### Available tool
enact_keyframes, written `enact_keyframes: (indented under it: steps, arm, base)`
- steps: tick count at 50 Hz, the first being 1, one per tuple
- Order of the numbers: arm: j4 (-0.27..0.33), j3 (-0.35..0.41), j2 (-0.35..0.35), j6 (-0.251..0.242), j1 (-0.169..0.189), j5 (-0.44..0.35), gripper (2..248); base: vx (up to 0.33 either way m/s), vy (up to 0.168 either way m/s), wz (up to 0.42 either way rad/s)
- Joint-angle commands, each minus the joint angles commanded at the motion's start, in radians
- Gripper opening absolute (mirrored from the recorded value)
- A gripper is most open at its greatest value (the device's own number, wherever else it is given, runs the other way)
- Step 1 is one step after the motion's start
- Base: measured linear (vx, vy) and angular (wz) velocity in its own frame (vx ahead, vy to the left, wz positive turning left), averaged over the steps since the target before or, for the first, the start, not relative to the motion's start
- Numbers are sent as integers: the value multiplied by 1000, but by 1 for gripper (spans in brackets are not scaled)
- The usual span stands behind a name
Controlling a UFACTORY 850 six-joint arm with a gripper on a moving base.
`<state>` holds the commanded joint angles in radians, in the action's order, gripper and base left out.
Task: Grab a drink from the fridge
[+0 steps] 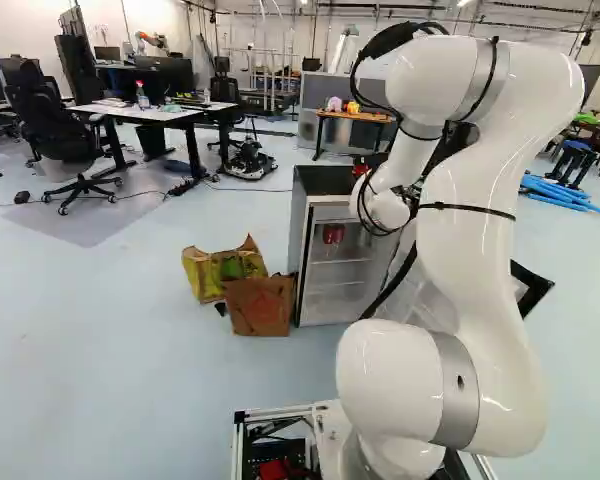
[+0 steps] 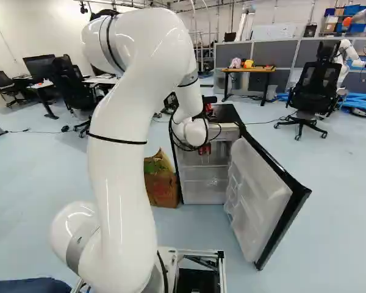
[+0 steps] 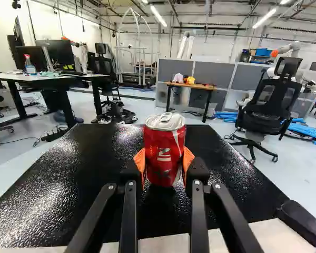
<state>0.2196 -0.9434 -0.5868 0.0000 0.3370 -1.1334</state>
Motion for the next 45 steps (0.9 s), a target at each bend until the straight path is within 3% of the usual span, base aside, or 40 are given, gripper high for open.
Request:
enact_keyframes:
  steps: [22, 42, 43, 45]
  arm:
    - [-75, -21, -16, 0, -19, 60, 92]
    - [-75, -21, -16, 0, -19, 60, 92]
    - [-75, -21, -16, 0, -19, 60, 115]
    - [-75, -21, -16, 0, -19, 60, 115]
  base:
    - [0, 0, 0]
    - [0, 0, 0]
    - [0, 0, 0]
    - [0, 0, 0]
